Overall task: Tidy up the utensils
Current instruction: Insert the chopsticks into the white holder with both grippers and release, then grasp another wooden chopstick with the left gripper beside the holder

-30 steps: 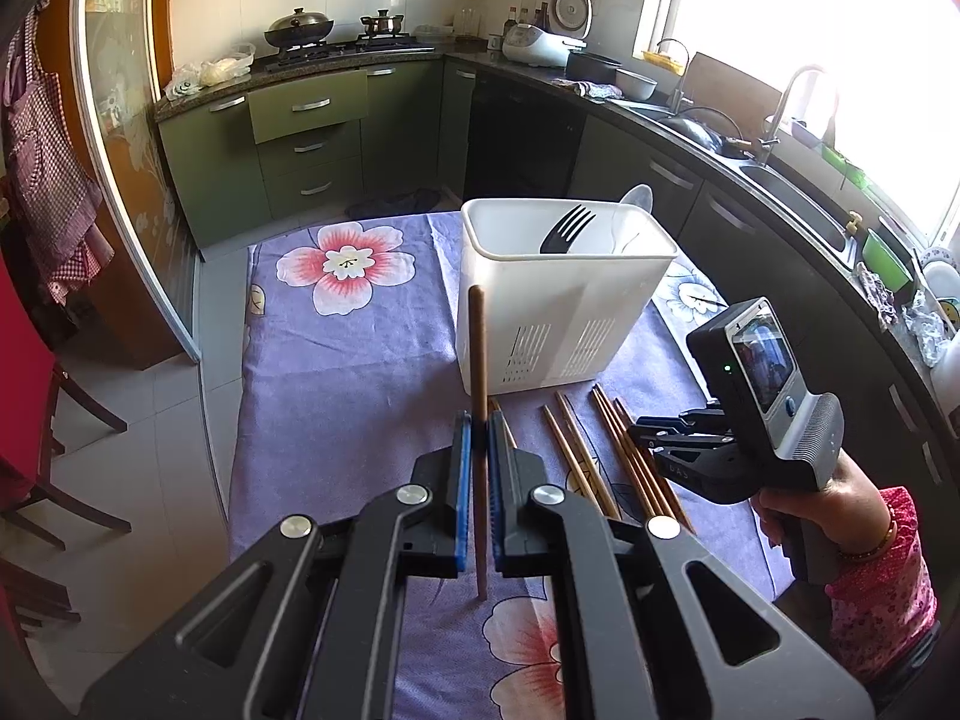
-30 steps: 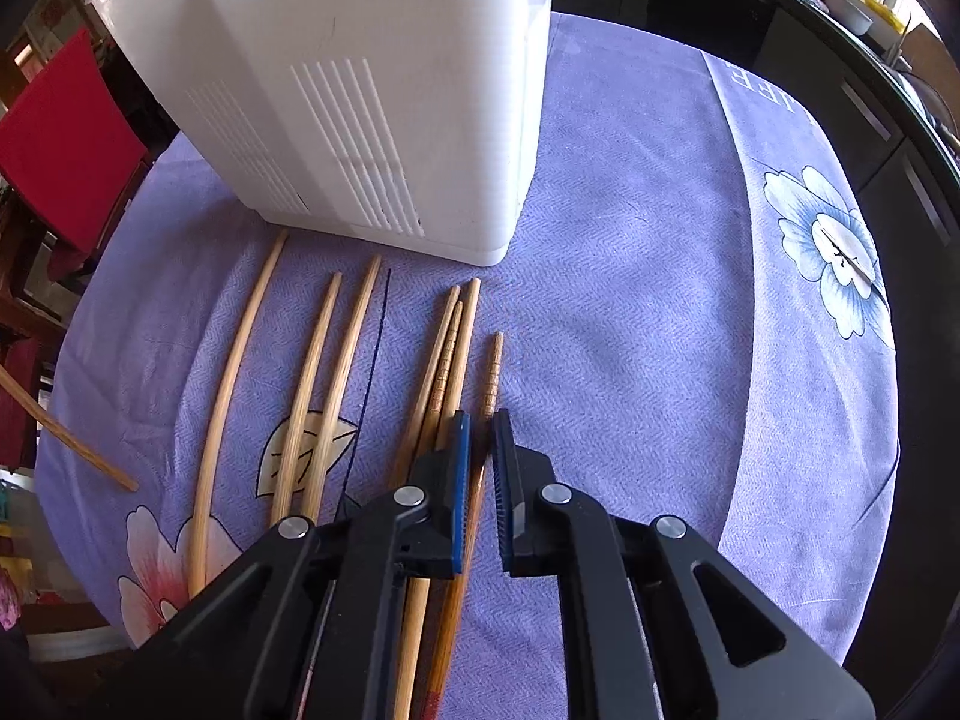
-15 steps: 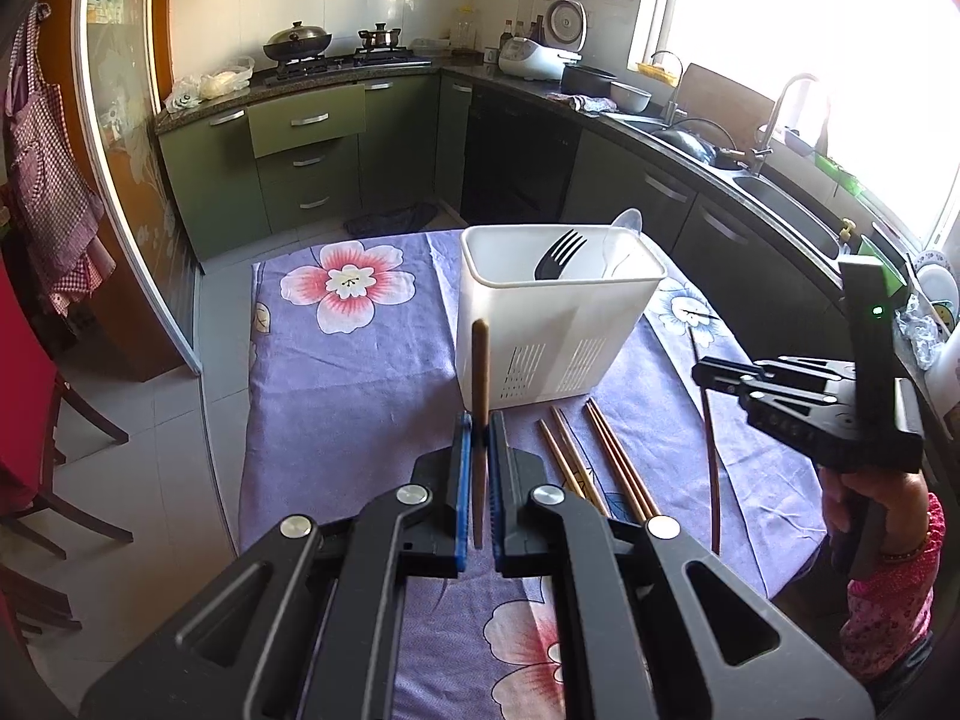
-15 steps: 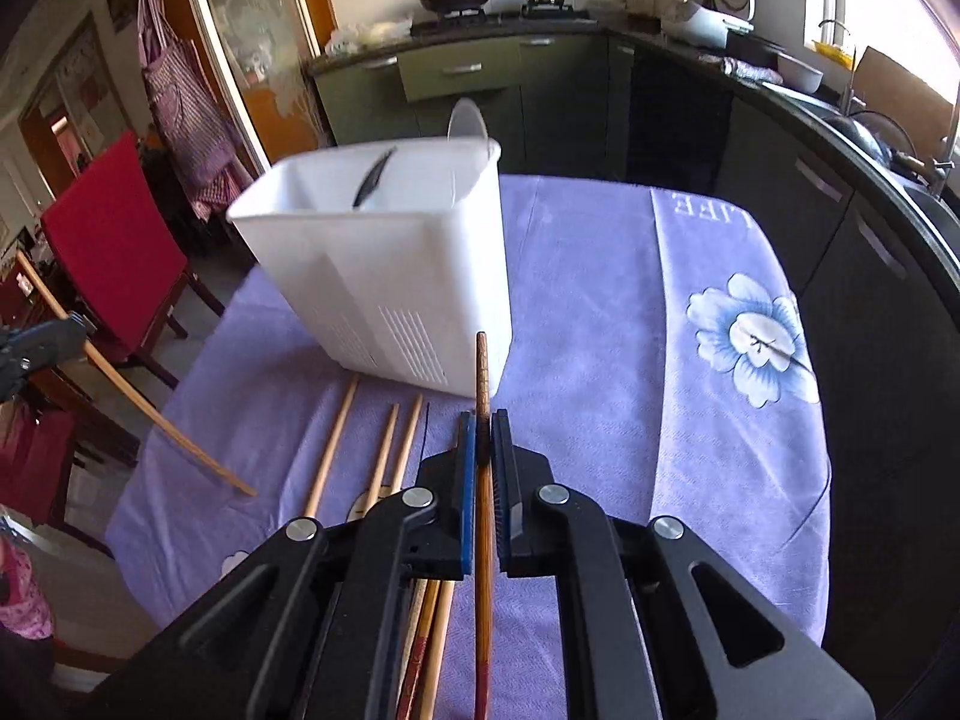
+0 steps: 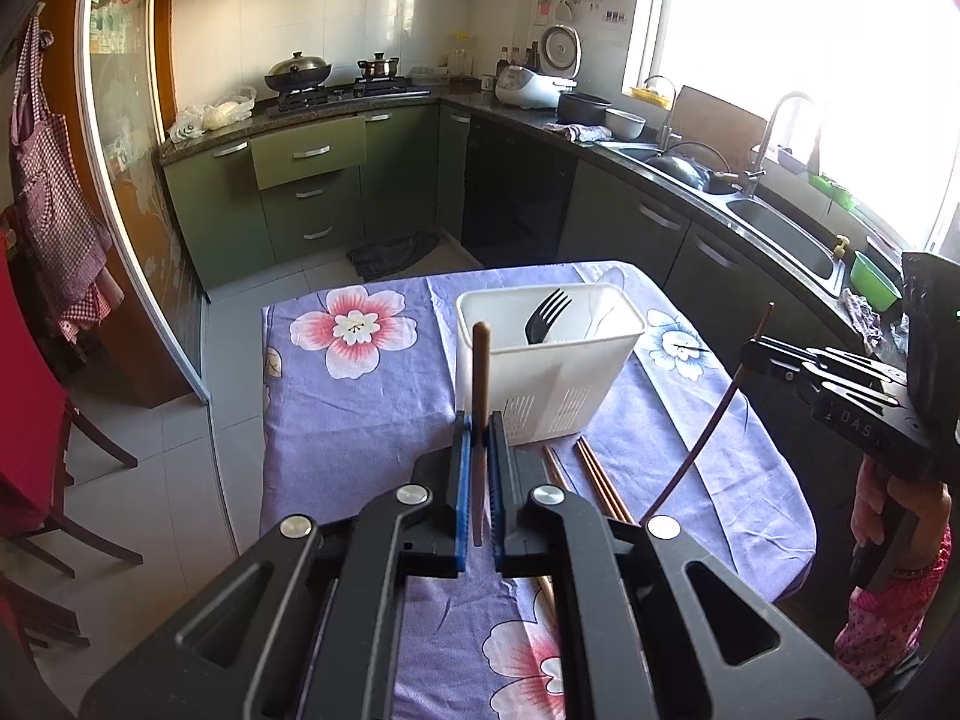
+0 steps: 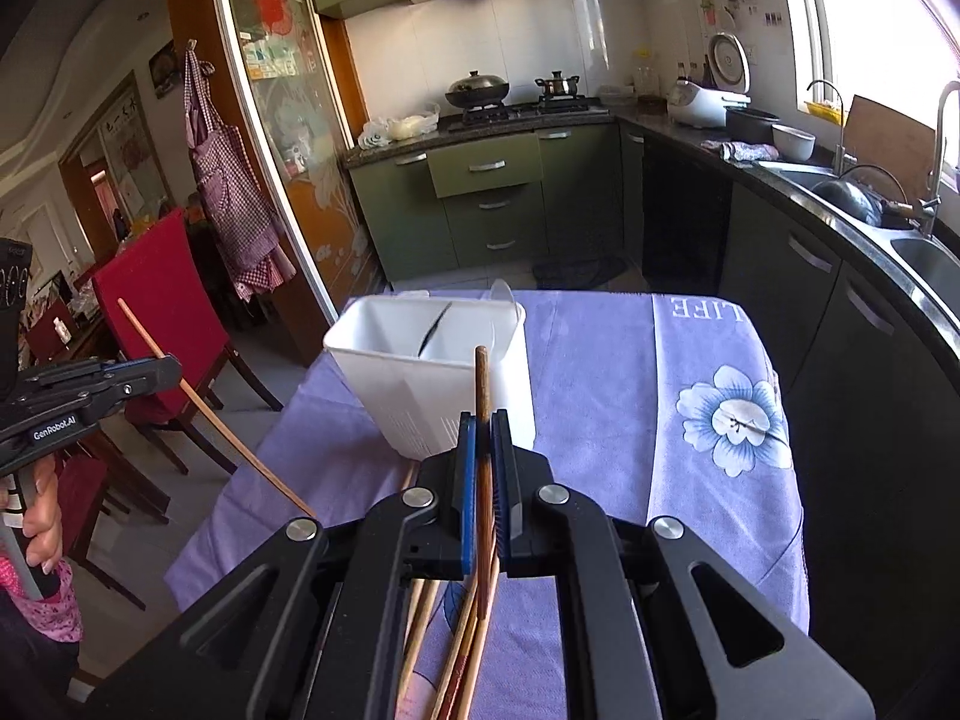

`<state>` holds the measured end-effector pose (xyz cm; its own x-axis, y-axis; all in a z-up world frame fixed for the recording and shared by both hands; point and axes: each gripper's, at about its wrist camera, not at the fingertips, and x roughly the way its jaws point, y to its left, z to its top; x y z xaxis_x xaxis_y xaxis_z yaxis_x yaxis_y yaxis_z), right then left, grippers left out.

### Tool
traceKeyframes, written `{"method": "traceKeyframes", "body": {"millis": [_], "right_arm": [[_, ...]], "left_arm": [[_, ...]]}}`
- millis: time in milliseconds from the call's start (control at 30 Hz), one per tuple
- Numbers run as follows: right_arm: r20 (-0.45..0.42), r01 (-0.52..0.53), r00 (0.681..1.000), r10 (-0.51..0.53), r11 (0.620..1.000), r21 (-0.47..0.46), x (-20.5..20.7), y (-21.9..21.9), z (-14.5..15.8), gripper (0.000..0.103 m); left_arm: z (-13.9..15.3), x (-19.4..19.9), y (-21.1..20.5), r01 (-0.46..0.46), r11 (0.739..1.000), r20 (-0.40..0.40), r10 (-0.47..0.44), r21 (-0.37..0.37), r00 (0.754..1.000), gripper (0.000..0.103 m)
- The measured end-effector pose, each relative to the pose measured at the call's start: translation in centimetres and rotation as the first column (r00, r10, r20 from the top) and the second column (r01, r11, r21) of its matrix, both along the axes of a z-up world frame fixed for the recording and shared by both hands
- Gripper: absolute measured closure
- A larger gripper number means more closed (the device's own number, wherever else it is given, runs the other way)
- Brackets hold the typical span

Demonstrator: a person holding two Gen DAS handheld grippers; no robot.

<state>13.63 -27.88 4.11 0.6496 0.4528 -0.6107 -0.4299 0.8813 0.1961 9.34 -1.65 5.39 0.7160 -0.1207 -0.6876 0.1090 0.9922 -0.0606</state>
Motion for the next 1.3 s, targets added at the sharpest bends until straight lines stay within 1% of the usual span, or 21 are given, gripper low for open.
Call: {"method": "traceKeyframes", "body": {"millis": [133,367,467,533,633,767,900,1000,1067,1133,1167,1200,1233,1300], "right_arm": [[0.084,-0.014,0.996,0.012,1.0,0.028,-0.2,0.4,4.6,0.097],[0.219,-0.017,0.976,-0.001,0.997,0.079,1.2,1.4,12.2,0.097],[0.263,0.003,0.964,-0.03,0.995,0.103,2.8,1.8,14.5,0.097],[0.267,0.014,0.963,-0.043,0.994,0.109,4.4,2.2,15.0,0.097],[0.231,0.022,0.972,-0.045,0.994,0.103,6.7,3.0,14.0,0.097],[0.151,0.013,0.988,-0.022,0.998,0.063,9.4,4.2,9.5,0.097],[0.088,0.0,0.996,-0.002,1.0,0.022,10.4,5.4,5.1,0.097],[0.053,-0.008,0.999,0.007,1.0,0.007,11.0,5.9,2.9,0.097],[0.042,-0.011,0.999,0.011,1.0,0.009,10.9,6.0,1.9,0.096],[0.046,-0.011,0.999,0.011,1.0,0.007,10.7,5.9,1.7,0.093],[0.05,-0.012,0.999,0.011,1.0,0.011,10.4,5.9,1.7,0.091],[0.057,-0.011,0.998,0.011,1.0,0.015,10.1,5.8,1.9,0.091],[0.067,-0.009,0.998,0.008,1.0,0.021,9.6,5.6,2.2,0.091],[0.094,-0.005,0.996,0.001,0.999,0.042,8.4,4.9,3.1,0.085]], "left_arm": [[3.1,0.5,-0.6,0.016,1.0,0.046,-0.016,0.002,0.999,0.098],[9.2,2.4,-1.4,0.018,1.0,0.18,-0.014,-0.021,0.984,0.098],[10.9,3.6,-1.9,0.011,1.0,0.237,-0.007,-0.016,0.972,0.098],[11.0,4.9,-2.4,0.001,1.0,0.252,-0.001,-0.002,0.968,0.098],[9.3,7.5,-2.8,-0.001,1.0,0.205,0.001,0.0,0.979,0.098],[5.4,10.6,-3.0,-0.003,1.0,0.104,0.002,0.006,0.995,0.098],[1.8,12.5,-3.0,0.001,1.0,0.014,-0.001,0.01,1.0,0.098],[0.1,13.1,-2.8,-0.002,1.0,-0.022,0.002,0.006,1.0,0.098],[-0.4,13.2,-2.4,-0.008,1.0,-0.027,0.008,-0.001,1.0,0.096],[-0.3,12.8,-2.3,-0.012,1.0,-0.017,0.012,-0.004,1.0,0.085],[-0.1,12.6,-2.2,-0.016,1.0,-0.008,0.016,-0.008,1.0,0.072],[0.1,12.2,-2.3,-0.021,1.0,0.006,0.021,-0.011,1.0,0.066],[0.5,11.8,-2.2,-0.025,1.0,0.02,0.026,-0.011,0.999,0.066],[1.5,10.8,-2.2,-0.021,1.0,0.05,0.022,-0.014,0.999,0.064]]}}
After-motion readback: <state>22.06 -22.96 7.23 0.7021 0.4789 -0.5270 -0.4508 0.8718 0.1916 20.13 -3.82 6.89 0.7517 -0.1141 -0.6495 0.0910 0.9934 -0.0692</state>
